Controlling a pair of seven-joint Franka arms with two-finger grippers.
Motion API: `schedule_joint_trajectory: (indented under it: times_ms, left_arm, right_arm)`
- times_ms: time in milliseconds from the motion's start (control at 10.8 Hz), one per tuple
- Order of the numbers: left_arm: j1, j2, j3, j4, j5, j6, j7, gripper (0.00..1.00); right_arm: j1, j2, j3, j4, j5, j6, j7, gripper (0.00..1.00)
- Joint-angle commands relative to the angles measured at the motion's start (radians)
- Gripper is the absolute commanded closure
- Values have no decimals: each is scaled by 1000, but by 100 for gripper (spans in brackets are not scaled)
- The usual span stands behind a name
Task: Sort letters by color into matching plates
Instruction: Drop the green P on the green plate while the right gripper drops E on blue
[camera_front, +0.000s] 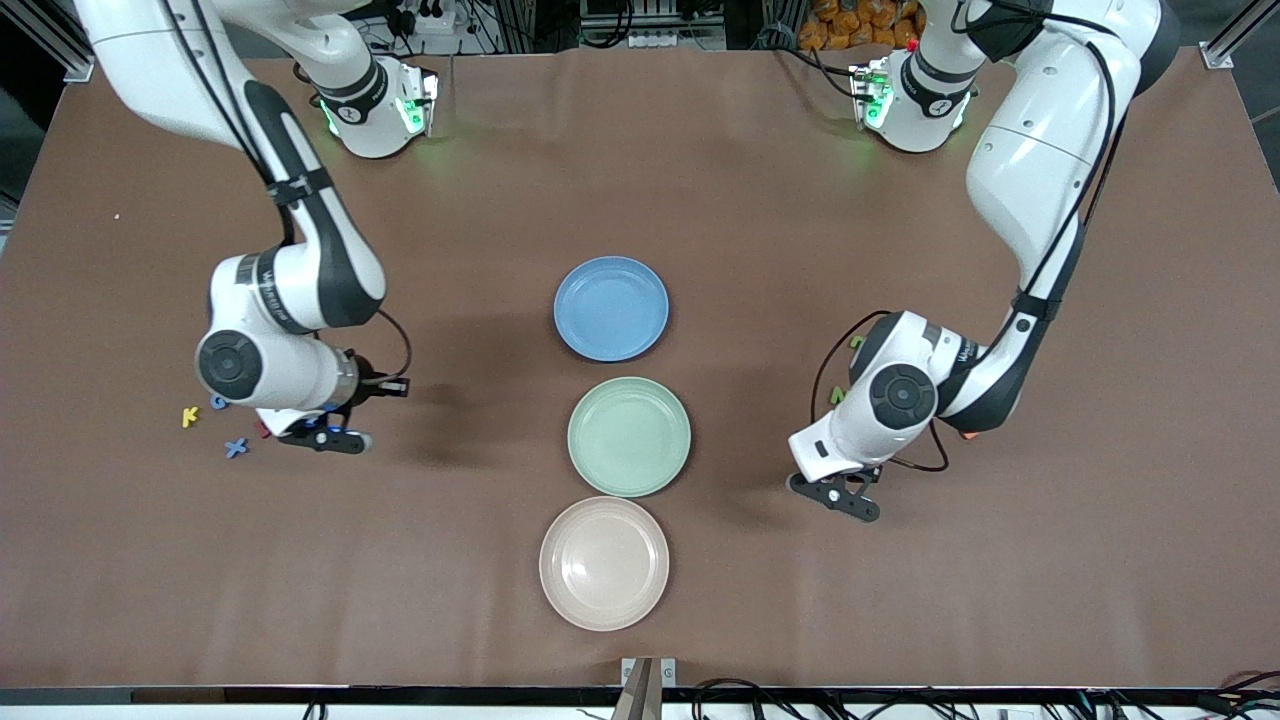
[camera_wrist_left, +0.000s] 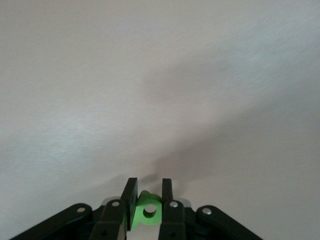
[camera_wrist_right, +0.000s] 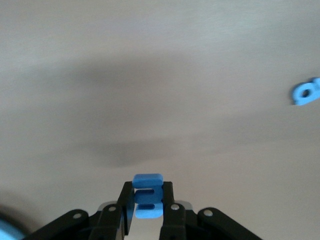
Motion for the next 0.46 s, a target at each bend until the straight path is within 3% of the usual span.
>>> schedule_joint_trajectory:
  times_ms: [0,370]
  left_arm:
    - [-11,-25,-53,-1,20,-1,-218,100]
    - [-36,-28,-121,-1,23,5,-405,100]
  right_arm:
    - [144,-46,17,4,10,6,162,100]
    - [231,-33,143,-13,53,134,401,100]
